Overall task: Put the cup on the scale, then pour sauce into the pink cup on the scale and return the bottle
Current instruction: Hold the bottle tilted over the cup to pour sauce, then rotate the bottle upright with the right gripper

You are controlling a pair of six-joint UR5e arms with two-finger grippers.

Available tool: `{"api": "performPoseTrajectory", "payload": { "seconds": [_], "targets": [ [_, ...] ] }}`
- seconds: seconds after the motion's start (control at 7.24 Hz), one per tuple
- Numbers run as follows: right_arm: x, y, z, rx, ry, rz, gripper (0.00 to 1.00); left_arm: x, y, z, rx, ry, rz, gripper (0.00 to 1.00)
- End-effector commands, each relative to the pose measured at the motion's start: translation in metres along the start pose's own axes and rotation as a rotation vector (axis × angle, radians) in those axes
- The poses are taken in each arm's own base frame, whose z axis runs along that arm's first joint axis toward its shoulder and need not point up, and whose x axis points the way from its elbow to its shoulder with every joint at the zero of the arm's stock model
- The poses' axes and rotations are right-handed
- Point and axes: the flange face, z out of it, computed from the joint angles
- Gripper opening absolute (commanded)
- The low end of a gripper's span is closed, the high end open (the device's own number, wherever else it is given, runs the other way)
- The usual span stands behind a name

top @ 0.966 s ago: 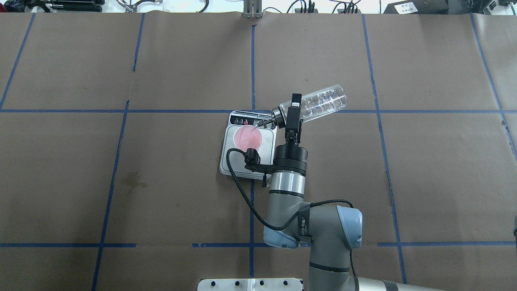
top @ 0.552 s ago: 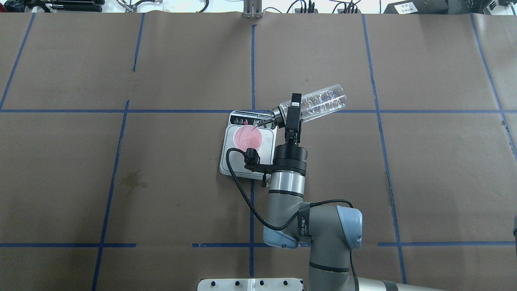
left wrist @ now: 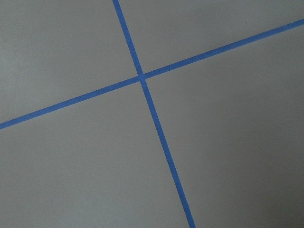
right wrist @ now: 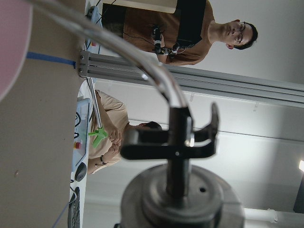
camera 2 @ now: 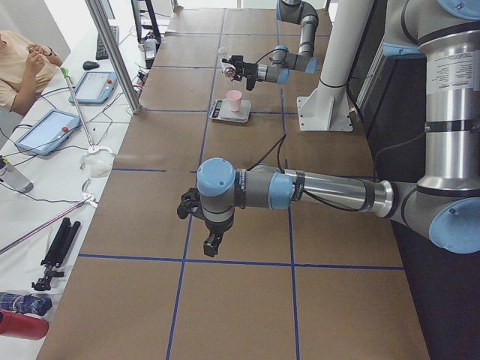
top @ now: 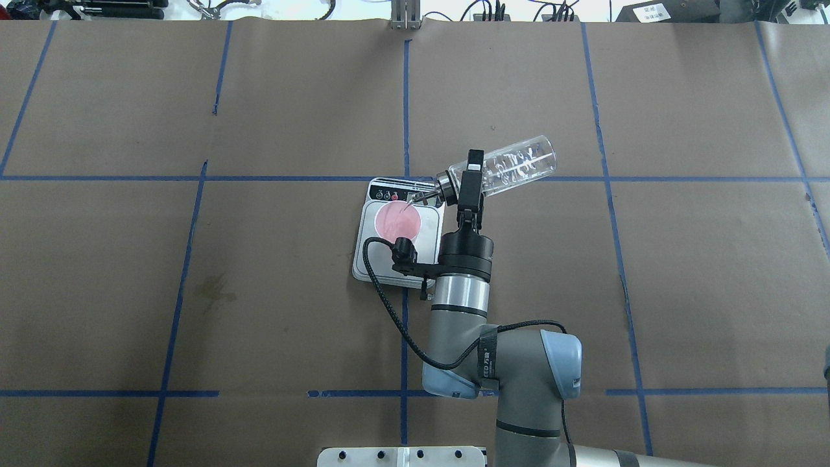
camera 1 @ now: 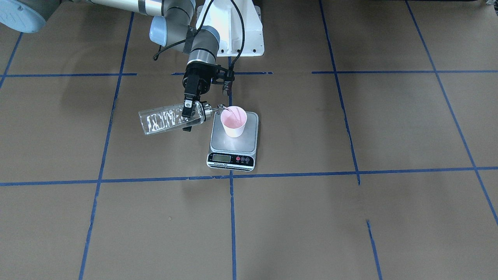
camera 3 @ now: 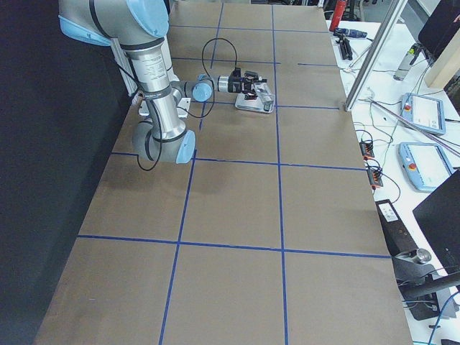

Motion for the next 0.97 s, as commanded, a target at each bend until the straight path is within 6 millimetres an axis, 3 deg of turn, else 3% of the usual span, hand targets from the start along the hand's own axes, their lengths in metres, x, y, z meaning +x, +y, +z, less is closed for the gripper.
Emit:
{"api": "performPoseTrajectory", "payload": {
  "seconds": [0.0, 0.41, 0.83],
  "targets": [
    [0.004, 0.001, -0.001, 0.003, -0.017, 0.074, 0.00, 0.000, 0.000, 0.000, 0.000, 0.000, 0.000, 1.00],
    [0.006, 0.012, -0.007, 0.021, -0.113, 0.305, 0.00, 0.000, 0.001, 0.000, 0.000, 0.000, -0.002, 1.00],
    [0.045, 0.009, -0.011, 0.061, -0.225, 0.573, 0.00, 0.000, 0.001, 0.000, 0.001, 0.000, -0.001, 1.00]
  ]
}}
